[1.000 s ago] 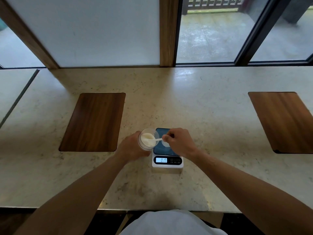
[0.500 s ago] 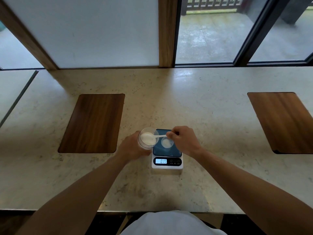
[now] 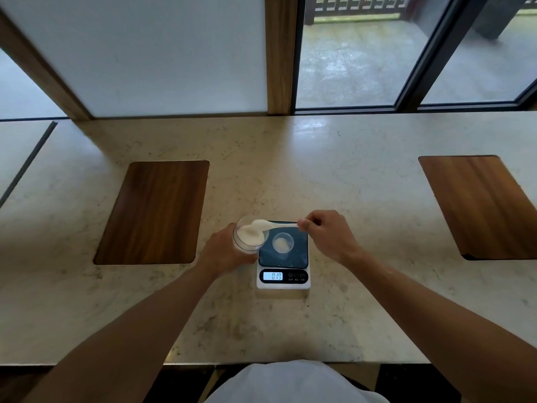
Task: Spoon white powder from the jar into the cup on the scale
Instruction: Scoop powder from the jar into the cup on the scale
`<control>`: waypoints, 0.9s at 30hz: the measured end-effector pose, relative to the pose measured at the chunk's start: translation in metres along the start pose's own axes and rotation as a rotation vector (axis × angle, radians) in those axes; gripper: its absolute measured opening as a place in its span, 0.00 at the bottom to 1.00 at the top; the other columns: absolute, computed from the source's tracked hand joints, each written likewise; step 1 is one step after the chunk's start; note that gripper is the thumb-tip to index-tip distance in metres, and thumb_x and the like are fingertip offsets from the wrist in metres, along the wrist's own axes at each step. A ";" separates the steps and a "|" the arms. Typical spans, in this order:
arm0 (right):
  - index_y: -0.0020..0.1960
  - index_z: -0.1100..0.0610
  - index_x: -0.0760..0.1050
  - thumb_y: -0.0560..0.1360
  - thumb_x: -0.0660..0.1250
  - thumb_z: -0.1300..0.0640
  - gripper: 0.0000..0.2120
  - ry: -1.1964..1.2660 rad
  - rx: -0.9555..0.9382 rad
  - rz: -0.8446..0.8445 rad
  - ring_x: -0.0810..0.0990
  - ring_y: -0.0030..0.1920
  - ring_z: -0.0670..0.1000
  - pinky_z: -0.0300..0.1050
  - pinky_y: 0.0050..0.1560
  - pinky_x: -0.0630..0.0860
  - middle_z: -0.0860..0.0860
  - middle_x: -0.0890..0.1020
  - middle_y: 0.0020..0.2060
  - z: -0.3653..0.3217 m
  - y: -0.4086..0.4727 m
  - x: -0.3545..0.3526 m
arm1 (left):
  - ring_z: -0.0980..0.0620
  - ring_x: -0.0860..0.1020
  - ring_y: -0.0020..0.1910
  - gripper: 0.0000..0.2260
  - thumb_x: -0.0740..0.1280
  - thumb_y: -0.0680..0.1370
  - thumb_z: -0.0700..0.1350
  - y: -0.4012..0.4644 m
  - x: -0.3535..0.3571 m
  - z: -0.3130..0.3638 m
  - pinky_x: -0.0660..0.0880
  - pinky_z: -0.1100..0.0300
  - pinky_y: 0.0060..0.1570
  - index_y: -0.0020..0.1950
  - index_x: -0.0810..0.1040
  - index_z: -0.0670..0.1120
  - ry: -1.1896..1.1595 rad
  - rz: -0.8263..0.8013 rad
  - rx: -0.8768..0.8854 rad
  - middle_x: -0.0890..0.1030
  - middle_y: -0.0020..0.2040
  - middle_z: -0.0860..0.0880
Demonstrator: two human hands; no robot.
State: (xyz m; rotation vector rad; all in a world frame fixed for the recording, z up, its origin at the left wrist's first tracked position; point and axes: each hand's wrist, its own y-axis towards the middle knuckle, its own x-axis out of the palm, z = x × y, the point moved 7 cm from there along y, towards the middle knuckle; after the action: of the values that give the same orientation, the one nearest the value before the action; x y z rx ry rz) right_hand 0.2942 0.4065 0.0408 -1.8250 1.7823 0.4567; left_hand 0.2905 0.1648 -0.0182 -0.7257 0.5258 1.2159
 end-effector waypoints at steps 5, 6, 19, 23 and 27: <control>0.44 0.59 0.84 0.79 0.66 0.52 0.13 -0.004 0.011 0.032 0.80 0.37 0.46 0.40 0.36 0.73 0.49 0.83 0.36 0.012 0.001 -0.010 | 0.50 0.80 0.59 0.33 0.80 0.66 0.56 -0.003 -0.003 -0.003 0.77 0.48 0.63 0.68 0.73 0.52 -0.019 -0.009 -0.013 0.81 0.63 0.51; 0.45 0.59 0.84 0.79 0.66 0.52 0.13 -0.005 0.017 0.037 0.80 0.37 0.47 0.40 0.36 0.73 0.49 0.83 0.36 0.015 0.001 -0.011 | 0.50 0.79 0.60 0.34 0.81 0.66 0.56 -0.003 -0.004 -0.005 0.77 0.48 0.63 0.69 0.73 0.52 -0.021 -0.006 -0.026 0.81 0.63 0.51; 0.43 0.60 0.83 0.79 0.66 0.53 0.13 -0.074 0.087 0.022 0.75 0.31 0.47 0.40 0.31 0.68 0.49 0.80 0.31 0.045 -0.007 -0.005 | 0.50 0.81 0.56 0.36 0.80 0.63 0.59 -0.012 -0.012 -0.021 0.78 0.53 0.58 0.68 0.74 0.51 -0.035 0.004 -0.103 0.82 0.60 0.52; 0.43 0.61 0.83 0.79 0.66 0.54 0.12 -0.090 0.113 0.006 0.76 0.31 0.48 0.40 0.32 0.68 0.51 0.81 0.32 0.053 -0.008 0.001 | 0.51 0.81 0.55 0.35 0.81 0.63 0.58 -0.015 -0.012 -0.022 0.79 0.54 0.57 0.67 0.75 0.50 -0.037 0.012 -0.108 0.82 0.59 0.52; 0.43 0.61 0.83 0.79 0.66 0.55 0.12 -0.099 0.130 0.010 0.74 0.30 0.45 0.38 0.30 0.66 0.47 0.78 0.29 0.059 -0.008 0.004 | 0.49 0.80 0.58 0.35 0.81 0.64 0.55 -0.016 -0.011 -0.020 0.78 0.51 0.60 0.68 0.74 0.49 -0.037 0.009 -0.097 0.82 0.61 0.50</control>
State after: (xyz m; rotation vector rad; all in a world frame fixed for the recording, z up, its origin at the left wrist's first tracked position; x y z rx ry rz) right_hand 0.3096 0.4379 -0.0070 -1.6762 1.7143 0.4183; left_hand 0.3033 0.1395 -0.0202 -0.7825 0.4421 1.2679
